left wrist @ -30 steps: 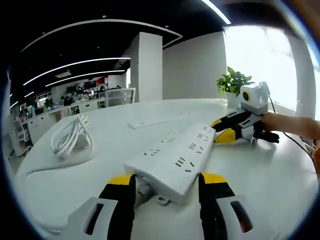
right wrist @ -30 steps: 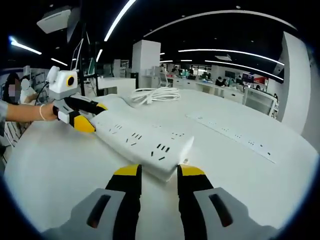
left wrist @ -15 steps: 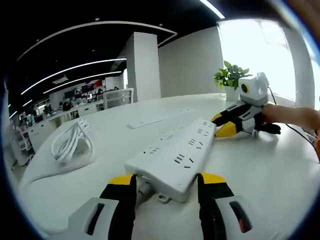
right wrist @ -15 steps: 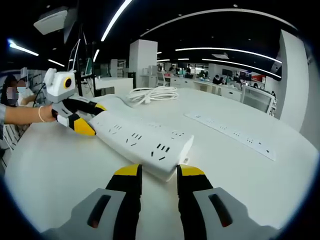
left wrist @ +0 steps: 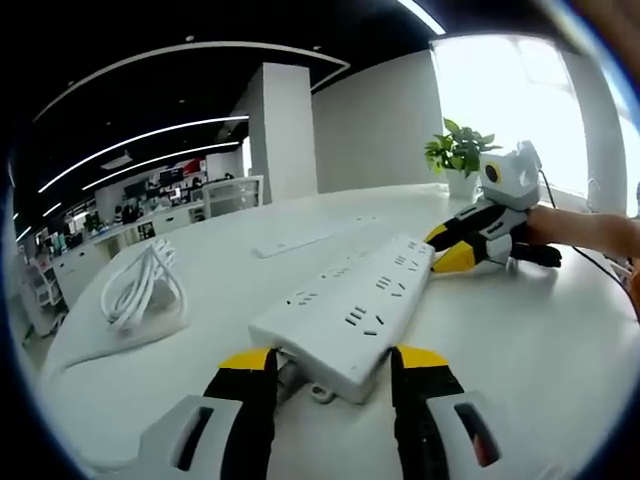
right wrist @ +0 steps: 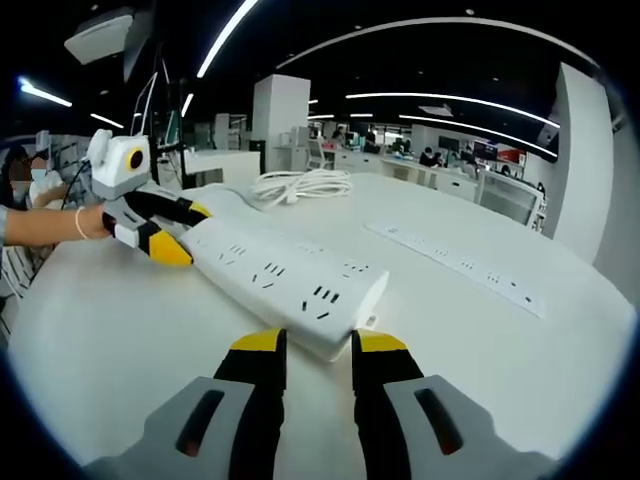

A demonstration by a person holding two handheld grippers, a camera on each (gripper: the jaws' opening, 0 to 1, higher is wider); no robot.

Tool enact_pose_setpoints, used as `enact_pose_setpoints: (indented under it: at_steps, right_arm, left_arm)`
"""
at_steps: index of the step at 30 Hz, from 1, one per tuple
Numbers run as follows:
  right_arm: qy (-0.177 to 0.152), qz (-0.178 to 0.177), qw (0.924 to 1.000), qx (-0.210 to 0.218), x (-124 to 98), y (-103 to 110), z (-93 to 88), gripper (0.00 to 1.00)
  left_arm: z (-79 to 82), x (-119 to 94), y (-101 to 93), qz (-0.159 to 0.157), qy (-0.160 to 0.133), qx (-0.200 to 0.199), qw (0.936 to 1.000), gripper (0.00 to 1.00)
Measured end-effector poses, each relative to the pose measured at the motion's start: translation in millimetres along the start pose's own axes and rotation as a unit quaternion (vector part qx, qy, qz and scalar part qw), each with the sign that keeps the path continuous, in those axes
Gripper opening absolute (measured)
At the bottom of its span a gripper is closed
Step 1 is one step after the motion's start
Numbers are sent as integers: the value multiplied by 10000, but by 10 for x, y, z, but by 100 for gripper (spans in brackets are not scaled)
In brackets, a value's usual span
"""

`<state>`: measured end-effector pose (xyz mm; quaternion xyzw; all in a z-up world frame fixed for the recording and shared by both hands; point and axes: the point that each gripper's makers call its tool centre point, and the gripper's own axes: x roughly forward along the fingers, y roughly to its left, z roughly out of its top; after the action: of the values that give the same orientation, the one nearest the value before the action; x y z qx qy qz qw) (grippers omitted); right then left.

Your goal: Straighten the power strip on the desk, plug the charger into it

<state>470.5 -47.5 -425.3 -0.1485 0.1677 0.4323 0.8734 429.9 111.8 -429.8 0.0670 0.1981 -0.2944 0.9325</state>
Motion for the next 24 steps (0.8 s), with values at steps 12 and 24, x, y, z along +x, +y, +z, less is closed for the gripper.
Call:
enact_pose_setpoints:
  at_steps: [12, 24]
  right_arm:
    - [5, -161, 9999, 61, -33, 20, -14, 24]
    - [52, -250, 9995, 185, -75, 42, -26, 24]
  left_arm:
    - [16, 10, 34, -112, 15, 86, 9999, 43]
    - [4, -6, 24, -297, -2, 173, 9994, 43]
